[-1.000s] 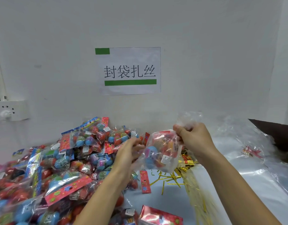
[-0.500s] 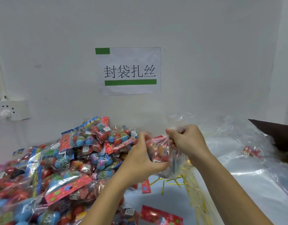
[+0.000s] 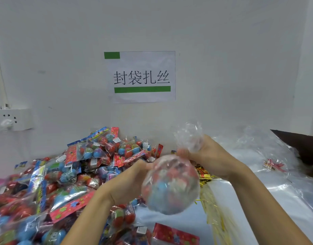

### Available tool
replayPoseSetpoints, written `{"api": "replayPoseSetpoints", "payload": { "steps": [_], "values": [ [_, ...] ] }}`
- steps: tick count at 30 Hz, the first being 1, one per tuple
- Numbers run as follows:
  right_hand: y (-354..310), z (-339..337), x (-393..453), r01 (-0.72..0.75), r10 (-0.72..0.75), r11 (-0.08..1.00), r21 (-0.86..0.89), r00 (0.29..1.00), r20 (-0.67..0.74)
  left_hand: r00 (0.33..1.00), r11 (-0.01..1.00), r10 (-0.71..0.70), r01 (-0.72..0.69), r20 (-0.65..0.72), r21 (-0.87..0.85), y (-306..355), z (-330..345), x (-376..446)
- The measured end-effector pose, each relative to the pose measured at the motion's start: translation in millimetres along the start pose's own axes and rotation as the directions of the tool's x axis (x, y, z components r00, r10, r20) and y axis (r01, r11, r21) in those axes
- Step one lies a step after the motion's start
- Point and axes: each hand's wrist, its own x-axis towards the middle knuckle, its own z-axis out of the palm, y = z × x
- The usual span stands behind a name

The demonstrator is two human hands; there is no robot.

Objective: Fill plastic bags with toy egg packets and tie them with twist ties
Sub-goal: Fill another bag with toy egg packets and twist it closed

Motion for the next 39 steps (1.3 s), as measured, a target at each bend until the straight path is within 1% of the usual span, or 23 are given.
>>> {"api": "replayPoseSetpoints", "payload": {
  "steps": [1,2,3,4,5,6,7,8,10,12,13,15,17,18,20,22,25,28,32,34,36,38,39],
  "values": [
    [0,1,0,-0.014,0.015,1.000,0.022,0.999,-0.031,0.994,1.000,0.026,-0.025,-0.103,0.012,-2,2,3],
    [0,2,1,-0.032,0.033,0.999,0.022,0.997,-0.069,0.977,0.995,0.055,-0.037,-0.205,0.093,-3,2,7],
    [0,2,2,-0.057,0.056,0.998,-0.004,0.992,-0.112,0.955,0.975,0.102,-0.041,-0.278,0.216,-6,-1,11],
    [0,2,4,-0.090,0.079,0.994,-0.060,0.984,-0.157,0.929,0.944,0.154,-0.038,-0.336,0.328,-7,-3,14],
    [0,2,5,-0.132,0.102,0.981,-0.141,0.974,-0.200,0.902,0.925,0.197,-0.040,-0.385,0.379,-5,-3,14],
    [2,2,7,-0.178,0.123,0.959,-0.222,0.963,-0.240,0.879,0.919,0.227,-0.050,-0.420,0.390,0,-2,15],
    [5,3,8,-0.222,0.141,0.934,-0.281,0.950,-0.280,0.867,0.917,0.245,-0.061,-0.434,0.395,5,0,13],
    [7,5,10,-0.255,0.150,0.914,-0.315,0.935,-0.321,0.871,0.912,0.255,-0.072,-0.420,0.405,10,5,11],
    [11,7,12,-0.293,0.145,0.894,-0.339,0.905,-0.400,0.906,0.883,0.257,-0.079,-0.337,0.462,22,19,9],
    [15,10,15,-0.313,0.140,0.892,-0.327,0.877,-0.459,0.929,0.827,0.229,-0.028,-0.290,0.562,26,38,10],
    [16,12,16,-0.318,0.141,0.896,-0.311,0.867,-0.478,0.928,0.787,0.227,0.005,-0.297,0.617,26,48,12],
    [18,15,18,-0.315,0.142,0.904,-0.290,0.860,-0.490,0.905,0.715,0.269,0.042,-0.330,0.698,21,63,16],
    [19,17,18,-0.312,0.163,0.913,-0.263,0.870,-0.466,0.884,0.691,0.312,0.041,-0.349,0.721,17,70,18],
    [20,17,18,-0.306,0.177,0.922,-0.236,0.877,-0.447,0.885,0.701,0.312,0.031,-0.346,0.713,18,69,18],
    [22,14,16,-0.288,0.213,0.948,-0.135,0.890,-0.403,0.907,0.760,0.278,-0.006,-0.316,0.649,19,62,16],
    [21,8,13,-0.242,0.216,0.970,-0.040,0.919,-0.330,0.952,0.831,0.197,-0.036,-0.234,0.555,22,50,9],
    [17,-1,5,-0.171,0.161,0.984,-0.046,0.972,-0.173,0.993,0.885,0.076,-0.026,-0.091,0.465,29,35,-3],
    [12,-3,1,-0.097,0.097,0.995,0.006,0.995,-0.036,0.999,0.918,0.033,-0.030,-0.001,0.396,29,25,-11],
    [14,1,3,-0.075,0.060,0.976,0.204,0.995,0.078,0.997,0.946,-0.020,-0.004,0.071,0.325,26,20,-13],
    [17,2,5,-0.092,0.076,0.965,0.247,0.994,0.075,0.997,0.927,-0.030,0.000,0.072,0.376,30,20,-14],
    [20,6,6,-0.098,0.094,0.962,0.255,0.995,0.030,0.999,0.876,-0.028,0.002,0.046,0.483,37,22,-14],
    [20,10,8,-0.099,0.104,0.961,0.257,0.995,-0.003,1.000,0.780,0.007,0.003,-0.014,0.626,43,25,-14],
    [18,12,8,-0.102,0.108,0.962,0.252,0.994,-0.008,0.997,0.728,0.052,-0.002,-0.052,0.685,46,28,-13]
  ]
}}
